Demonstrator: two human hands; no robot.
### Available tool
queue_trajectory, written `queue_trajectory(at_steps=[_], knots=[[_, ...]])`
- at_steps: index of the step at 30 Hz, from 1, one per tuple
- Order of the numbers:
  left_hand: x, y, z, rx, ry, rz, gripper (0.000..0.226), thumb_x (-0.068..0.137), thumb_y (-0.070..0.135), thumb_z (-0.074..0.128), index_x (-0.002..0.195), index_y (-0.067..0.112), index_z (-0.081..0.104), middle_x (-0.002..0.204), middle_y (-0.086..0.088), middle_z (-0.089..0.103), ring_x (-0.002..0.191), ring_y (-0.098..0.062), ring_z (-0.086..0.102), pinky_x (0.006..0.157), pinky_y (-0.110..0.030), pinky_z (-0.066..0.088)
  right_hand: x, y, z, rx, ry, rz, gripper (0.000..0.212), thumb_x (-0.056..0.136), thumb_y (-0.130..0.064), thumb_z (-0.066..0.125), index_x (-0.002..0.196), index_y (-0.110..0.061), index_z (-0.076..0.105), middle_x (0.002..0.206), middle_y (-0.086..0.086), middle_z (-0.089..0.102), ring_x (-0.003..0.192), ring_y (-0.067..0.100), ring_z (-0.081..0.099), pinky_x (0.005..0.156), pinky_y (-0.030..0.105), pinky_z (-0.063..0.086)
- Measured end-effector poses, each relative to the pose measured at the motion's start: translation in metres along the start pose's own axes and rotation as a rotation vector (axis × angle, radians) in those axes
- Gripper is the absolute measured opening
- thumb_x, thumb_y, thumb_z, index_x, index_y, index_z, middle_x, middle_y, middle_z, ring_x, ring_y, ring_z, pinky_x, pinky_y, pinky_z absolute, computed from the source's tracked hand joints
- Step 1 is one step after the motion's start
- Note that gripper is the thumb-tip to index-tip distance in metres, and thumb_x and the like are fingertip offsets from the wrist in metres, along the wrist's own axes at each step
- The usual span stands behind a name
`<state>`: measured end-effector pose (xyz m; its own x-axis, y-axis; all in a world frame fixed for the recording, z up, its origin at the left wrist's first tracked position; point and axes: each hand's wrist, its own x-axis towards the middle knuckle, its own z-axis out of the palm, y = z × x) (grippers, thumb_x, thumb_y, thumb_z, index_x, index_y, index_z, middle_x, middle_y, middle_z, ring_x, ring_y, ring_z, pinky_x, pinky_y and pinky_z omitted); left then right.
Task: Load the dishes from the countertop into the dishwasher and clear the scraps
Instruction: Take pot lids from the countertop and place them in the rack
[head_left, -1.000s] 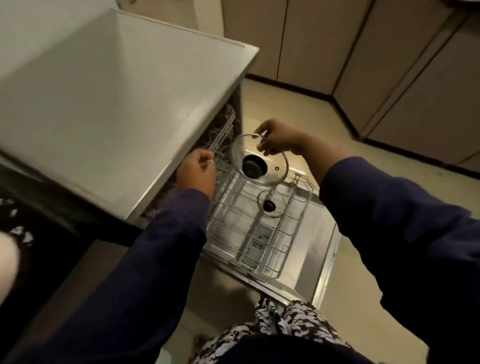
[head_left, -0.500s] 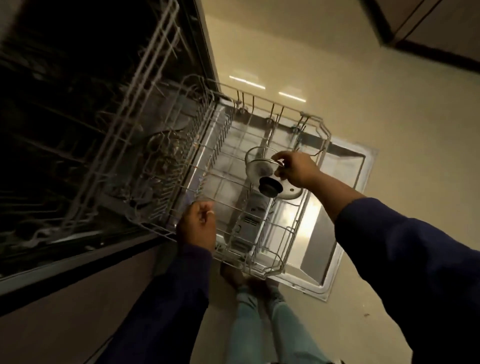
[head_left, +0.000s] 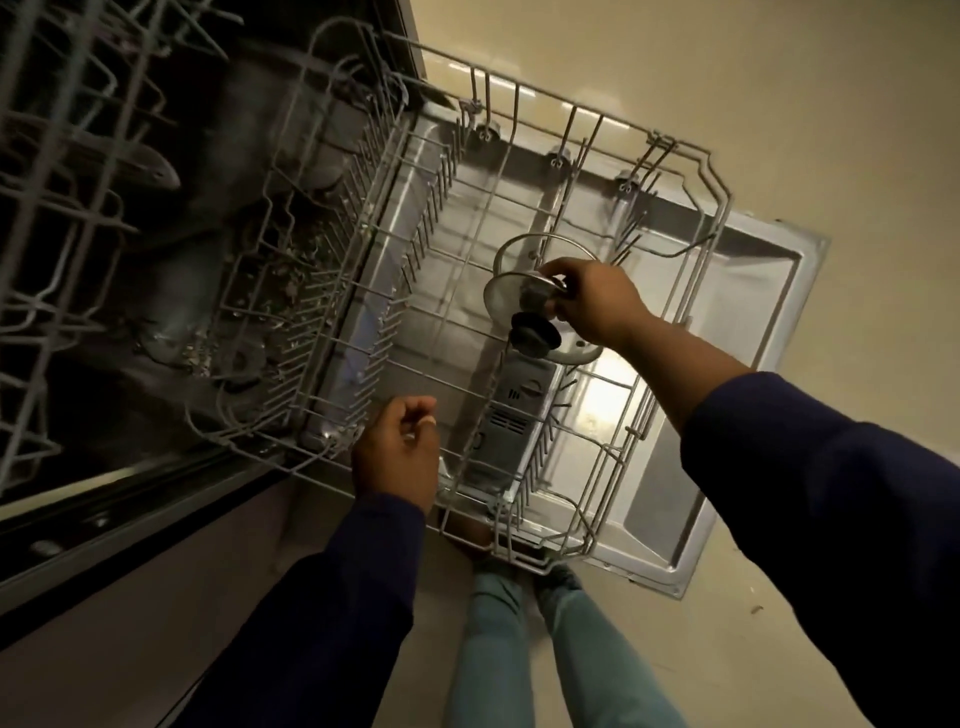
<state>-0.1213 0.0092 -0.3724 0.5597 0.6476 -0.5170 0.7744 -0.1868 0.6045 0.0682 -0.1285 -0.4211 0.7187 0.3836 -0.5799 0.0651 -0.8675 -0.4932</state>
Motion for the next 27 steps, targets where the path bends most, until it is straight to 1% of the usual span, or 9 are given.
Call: queue_trajectory(at_steps=[2, 6, 8, 12, 15, 19, 23, 24, 27], knots=[[0.002, 0.0, 0.003, 0.002, -0.004, 0.012, 0.015, 0.086, 0.003, 0.054, 0.092, 0.013, 0.064, 0.086, 0.004, 0.06, 0.08, -0.01, 0.054, 0.072, -0.02, 0.042, 0.006, -0.001, 0.002, -0.042, -0.011, -0.003, 0.044, 0.088, -0.013, 0.058, 0.132, -0.019, 0.052, 0.123, 0.009, 0.062, 0.111, 0.028, 0.057, 0.09, 0.034, 0.045], [0.006, -0.004, 0.006, 0.011, -0.024, 0.027, 0.017, 0.085, 0.003, 0.054, 0.087, 0.018, 0.061, 0.079, 0.012, 0.057, 0.071, 0.006, 0.05, 0.059, 0.001, 0.038, 0.018, -0.003, 0.011, -0.153, -0.065, -0.027, 0.046, 0.088, -0.015, 0.057, 0.134, -0.015, 0.049, 0.127, 0.013, 0.059, 0.115, 0.031, 0.055, 0.094, 0.035, 0.045], [0.008, -0.006, 0.006, 0.01, -0.026, 0.02, 0.019, 0.085, 0.004, 0.054, 0.084, 0.022, 0.059, 0.078, 0.014, 0.056, 0.071, 0.008, 0.05, 0.06, -0.001, 0.038, 0.021, -0.002, 0.014, -0.159, -0.079, -0.027, 0.044, 0.088, -0.016, 0.057, 0.132, -0.015, 0.051, 0.124, 0.013, 0.06, 0.112, 0.031, 0.056, 0.09, 0.034, 0.046], [0.009, -0.008, 0.008, 0.018, -0.032, 0.038, 0.019, 0.084, 0.003, 0.054, 0.085, 0.021, 0.059, 0.081, 0.01, 0.058, 0.071, 0.007, 0.05, 0.064, -0.005, 0.038, 0.025, 0.005, 0.009, -0.15, -0.126, -0.044, 0.048, 0.087, -0.017, 0.062, 0.133, -0.015, 0.05, 0.125, 0.01, 0.06, 0.116, 0.028, 0.054, 0.094, 0.032, 0.041], [0.01, -0.008, 0.009, 0.032, -0.027, 0.044, 0.017, 0.085, 0.003, 0.054, 0.087, 0.019, 0.06, 0.083, 0.008, 0.059, 0.07, 0.005, 0.049, 0.061, -0.001, 0.038, 0.025, 0.013, 0.011, -0.134, -0.114, -0.029, 0.045, 0.086, -0.027, 0.064, 0.129, -0.016, 0.053, 0.122, 0.011, 0.06, 0.112, 0.028, 0.054, 0.089, 0.033, 0.042], [0.008, -0.006, 0.009, 0.038, -0.027, 0.051, 0.017, 0.085, 0.003, 0.053, 0.088, 0.017, 0.062, 0.085, 0.006, 0.059, 0.073, -0.005, 0.051, 0.062, -0.001, 0.037, 0.018, 0.015, 0.018, -0.12, -0.068, -0.021, 0.05, 0.089, -0.038, 0.058, 0.13, -0.011, 0.048, 0.124, 0.017, 0.049, 0.11, 0.032, 0.051, 0.087, 0.033, 0.039], [0.003, 0.005, 0.001, 0.027, -0.015, 0.058, 0.016, 0.086, 0.004, 0.053, 0.089, 0.017, 0.061, 0.085, 0.005, 0.058, 0.076, -0.009, 0.051, 0.065, -0.013, 0.04, 0.003, 0.011, 0.011, -0.047, 0.066, -0.013, 0.042, 0.092, -0.033, 0.054, 0.128, -0.011, 0.048, 0.127, 0.013, 0.046, 0.097, 0.023, 0.053, 0.066, 0.019, 0.04], [0.0, 0.01, -0.003, 0.023, -0.008, 0.061, 0.016, 0.086, 0.004, 0.052, 0.09, 0.016, 0.061, 0.084, 0.005, 0.058, 0.075, -0.009, 0.051, 0.068, -0.017, 0.041, 0.0, 0.01, 0.006, -0.034, 0.07, -0.002, 0.04, 0.093, -0.032, 0.054, 0.127, -0.011, 0.049, 0.126, 0.013, 0.046, 0.096, 0.022, 0.053, 0.066, 0.018, 0.039], [-0.008, 0.031, -0.015, 0.004, 0.012, 0.081, 0.015, 0.086, 0.005, 0.052, 0.093, 0.015, 0.062, 0.086, 0.005, 0.058, 0.079, -0.01, 0.052, 0.073, -0.021, 0.041, -0.013, 0.001, -0.011, -0.025, 0.04, 0.009, 0.038, 0.092, -0.032, 0.054, 0.124, -0.011, 0.052, 0.125, 0.015, 0.049, 0.106, 0.03, 0.055, 0.082, 0.028, 0.04]])
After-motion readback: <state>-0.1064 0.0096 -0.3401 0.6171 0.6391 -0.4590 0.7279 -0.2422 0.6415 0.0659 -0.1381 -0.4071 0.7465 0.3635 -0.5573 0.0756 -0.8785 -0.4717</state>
